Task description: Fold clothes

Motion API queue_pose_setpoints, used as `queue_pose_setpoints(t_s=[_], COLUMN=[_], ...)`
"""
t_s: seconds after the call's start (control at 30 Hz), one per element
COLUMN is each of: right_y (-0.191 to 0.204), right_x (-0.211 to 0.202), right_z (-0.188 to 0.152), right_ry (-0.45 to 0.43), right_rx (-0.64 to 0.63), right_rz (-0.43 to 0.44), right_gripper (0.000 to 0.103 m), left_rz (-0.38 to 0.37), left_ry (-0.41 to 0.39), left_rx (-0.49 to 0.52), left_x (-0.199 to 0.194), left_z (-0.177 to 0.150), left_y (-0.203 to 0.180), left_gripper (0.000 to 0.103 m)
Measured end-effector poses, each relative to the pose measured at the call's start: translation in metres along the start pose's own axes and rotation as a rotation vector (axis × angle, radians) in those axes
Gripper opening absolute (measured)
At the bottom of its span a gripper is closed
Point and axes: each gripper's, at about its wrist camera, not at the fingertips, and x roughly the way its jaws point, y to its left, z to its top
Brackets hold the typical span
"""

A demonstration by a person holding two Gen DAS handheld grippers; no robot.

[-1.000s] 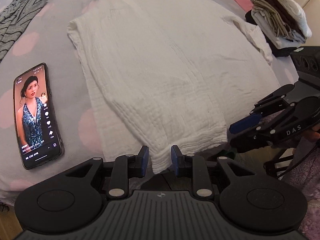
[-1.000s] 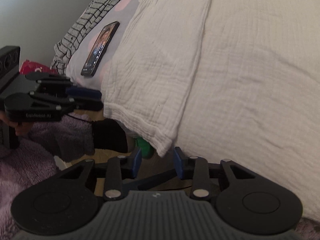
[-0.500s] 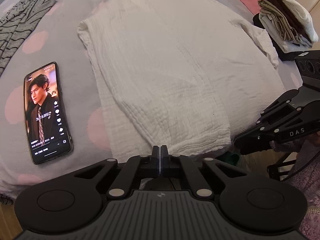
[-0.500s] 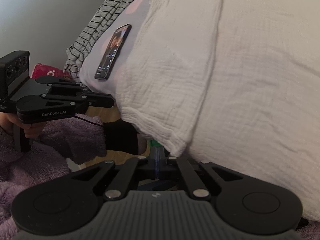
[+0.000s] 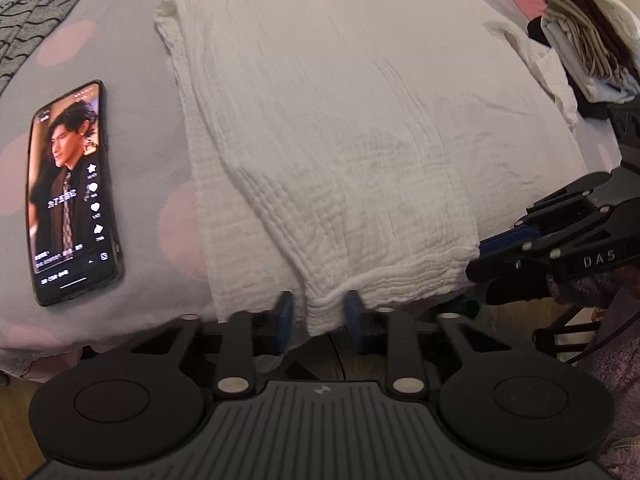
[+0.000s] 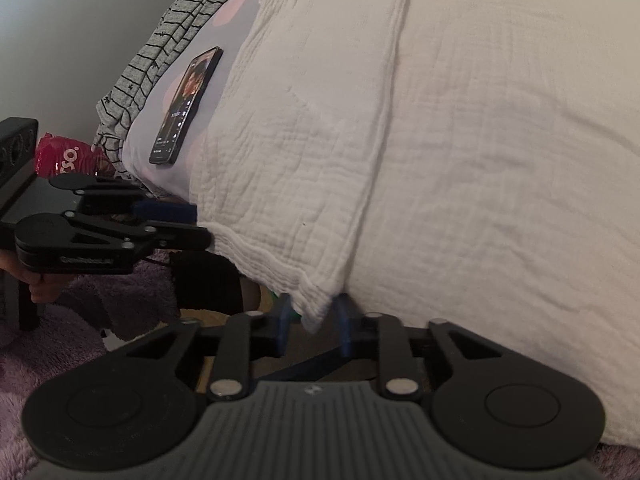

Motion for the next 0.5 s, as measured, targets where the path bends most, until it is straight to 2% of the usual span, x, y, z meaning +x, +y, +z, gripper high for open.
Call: queue_pose_setpoints(t_s=[0.03,0.07,0.13,0.33,0.5], right_y=[0.000,0.000,0.001,0.008,0.015], right_x=[0.001,0.000,-0.001,-0.012,-0.009], right_z=[0.001,0.001,0.001,0.002,0.005], right_ry=[0.002,0.004,0.009,0.004,0.015], right_rx=[0.000,-0.001,-0.003,-0.005,-0.019], right_rz=[0.002,0.003,0.007,0.108,0.134], right_gripper=[0.007,0.006,0.006,0.005,0.005], left_rz=[0.010,0.017,0.020,0.060,0.095], left_ry=[0.003,0.004,-0.003,-0.020,0.004], left_rx=[0.008,0.018,0.023,0.004,0.013], left_x=[0.001,0.000,-0.007,-0.037,-0.037], left_z=[-0.001,-0.002,-0.004,-0.009,-0.010], left_y=[-0.002,-0.004,-0.005,0.000,-0.001], left_gripper=[0.008,0.008,0.007,0.006,0.006])
